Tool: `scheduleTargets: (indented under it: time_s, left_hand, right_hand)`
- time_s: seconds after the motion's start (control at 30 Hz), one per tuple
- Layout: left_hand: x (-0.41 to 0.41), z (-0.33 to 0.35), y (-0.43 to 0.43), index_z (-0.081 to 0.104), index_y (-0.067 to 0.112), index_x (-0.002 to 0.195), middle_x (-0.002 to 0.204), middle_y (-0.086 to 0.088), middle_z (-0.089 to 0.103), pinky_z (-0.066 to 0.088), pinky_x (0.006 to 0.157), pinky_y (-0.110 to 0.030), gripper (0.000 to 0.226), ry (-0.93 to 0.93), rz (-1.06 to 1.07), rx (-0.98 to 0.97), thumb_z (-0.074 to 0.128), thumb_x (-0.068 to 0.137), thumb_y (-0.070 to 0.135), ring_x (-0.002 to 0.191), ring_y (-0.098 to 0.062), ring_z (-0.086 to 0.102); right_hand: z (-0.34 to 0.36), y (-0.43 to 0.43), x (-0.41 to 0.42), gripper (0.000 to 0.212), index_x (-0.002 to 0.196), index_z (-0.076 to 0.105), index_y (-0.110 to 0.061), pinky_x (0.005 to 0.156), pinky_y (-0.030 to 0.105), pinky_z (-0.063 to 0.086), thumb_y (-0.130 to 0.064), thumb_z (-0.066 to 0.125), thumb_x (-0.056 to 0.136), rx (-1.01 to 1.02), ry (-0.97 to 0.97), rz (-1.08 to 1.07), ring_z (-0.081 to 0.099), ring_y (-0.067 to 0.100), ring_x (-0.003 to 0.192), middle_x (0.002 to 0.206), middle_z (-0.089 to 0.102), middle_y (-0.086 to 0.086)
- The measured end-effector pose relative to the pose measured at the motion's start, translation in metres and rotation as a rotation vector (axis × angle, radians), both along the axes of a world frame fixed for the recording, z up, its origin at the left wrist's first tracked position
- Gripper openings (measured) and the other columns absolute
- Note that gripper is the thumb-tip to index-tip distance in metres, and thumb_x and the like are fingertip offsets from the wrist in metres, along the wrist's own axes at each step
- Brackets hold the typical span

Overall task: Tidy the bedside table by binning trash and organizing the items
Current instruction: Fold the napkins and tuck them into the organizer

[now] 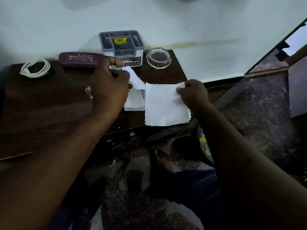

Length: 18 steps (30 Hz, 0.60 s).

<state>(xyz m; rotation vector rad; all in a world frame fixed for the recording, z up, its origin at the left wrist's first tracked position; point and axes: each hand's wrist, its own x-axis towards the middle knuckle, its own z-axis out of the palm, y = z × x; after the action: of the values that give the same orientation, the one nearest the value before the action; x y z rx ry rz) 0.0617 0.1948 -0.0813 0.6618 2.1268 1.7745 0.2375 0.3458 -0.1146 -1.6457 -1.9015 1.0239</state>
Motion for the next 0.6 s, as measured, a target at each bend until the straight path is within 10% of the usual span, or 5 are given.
scheduleTargets:
  time_s: [0.6]
  left_hand:
    - [0.002,0.0049,-0.0029,0.062,0.038,0.091,0.083,0.004,0.071,0.062,0.063,-0.047,0.026,0.068,-0.007,-0.029,0.057,0.079,0.016,0.061,-0.011,0.072]
  right_hand:
    - [-0.0047,-0.003,0.0002,0.019,0.101,0.073,-0.018,0.092,0.034,0.055,-0.03,0.074,0.087,0.163,-0.106,-0.064,0.069,0.024,0.099,0.103,0.076,0.002]
